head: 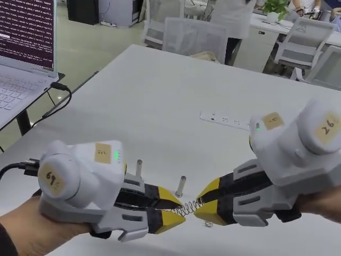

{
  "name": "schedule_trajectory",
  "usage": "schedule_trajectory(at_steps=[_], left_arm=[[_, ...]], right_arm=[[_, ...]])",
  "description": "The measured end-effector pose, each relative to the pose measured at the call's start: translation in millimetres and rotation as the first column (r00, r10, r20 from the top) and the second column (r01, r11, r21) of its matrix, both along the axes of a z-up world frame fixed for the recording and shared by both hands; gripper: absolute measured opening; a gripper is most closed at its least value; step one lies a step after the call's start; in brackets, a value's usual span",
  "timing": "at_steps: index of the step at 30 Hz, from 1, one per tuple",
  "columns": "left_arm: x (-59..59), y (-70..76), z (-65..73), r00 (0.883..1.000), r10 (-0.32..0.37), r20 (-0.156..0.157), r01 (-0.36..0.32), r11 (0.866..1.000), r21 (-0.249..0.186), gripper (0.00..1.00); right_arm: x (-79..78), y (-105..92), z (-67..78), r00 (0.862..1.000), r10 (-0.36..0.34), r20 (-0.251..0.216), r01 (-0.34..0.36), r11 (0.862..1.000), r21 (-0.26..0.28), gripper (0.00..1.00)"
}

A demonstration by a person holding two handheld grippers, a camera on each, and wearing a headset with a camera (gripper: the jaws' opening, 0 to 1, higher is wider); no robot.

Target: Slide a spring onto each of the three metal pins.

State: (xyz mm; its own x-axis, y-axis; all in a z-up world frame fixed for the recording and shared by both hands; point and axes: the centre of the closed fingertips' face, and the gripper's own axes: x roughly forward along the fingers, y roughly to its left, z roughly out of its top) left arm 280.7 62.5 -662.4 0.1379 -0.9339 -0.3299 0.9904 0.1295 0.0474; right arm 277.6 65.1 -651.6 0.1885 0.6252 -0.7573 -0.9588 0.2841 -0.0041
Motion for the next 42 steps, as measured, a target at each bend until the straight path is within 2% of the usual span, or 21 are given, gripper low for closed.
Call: schedule_trajectory(at_steps=[10, 16, 25, 35, 42], left_arm=[[-2.5, -2.7, 1.6, 1.0, -0.009, 0.007, 0.009, 1.0, -0.011, 0.02], [-2.5, -2.0, 1.2, 1.0, -0.009, 0.009, 0.009, 1.0, -0.014, 0.02], [-2.1, -2.0, 1.9, 1.0, -0.008, 0.005, 0.008, 1.0, -0.018, 0.02], [-2.2, -2.2, 5.1, 1.0, -0.005, 0.006, 0.005, 0.999, -0.035, 0.02], [-1.2, -2.0, 6.7, 1.0, -0.002, 0.01, 0.002, 0.999, -0.044, 0.02]], right_arm=[[-3.9, 14.7, 12.3, 0.998, 0.058, 0.02, -0.057, 0.998, -0.017, 0.08], [-2.7, 15.6, 10.6, 0.996, 0.091, 0.02, -0.089, 0.994, -0.065, 0.09], [-3.4, 14.1, 3.8, 0.99, 0.144, 0.006, -0.142, 0.979, -0.145, 0.12], [-3.2, 16.3, -1.8, 0.983, 0.181, -0.01, -0.18, 0.968, -0.175, 0.09], [-3.3, 17.6, -2.8, 0.982, 0.188, -0.021, -0.188, 0.965, -0.181, 0.09]])
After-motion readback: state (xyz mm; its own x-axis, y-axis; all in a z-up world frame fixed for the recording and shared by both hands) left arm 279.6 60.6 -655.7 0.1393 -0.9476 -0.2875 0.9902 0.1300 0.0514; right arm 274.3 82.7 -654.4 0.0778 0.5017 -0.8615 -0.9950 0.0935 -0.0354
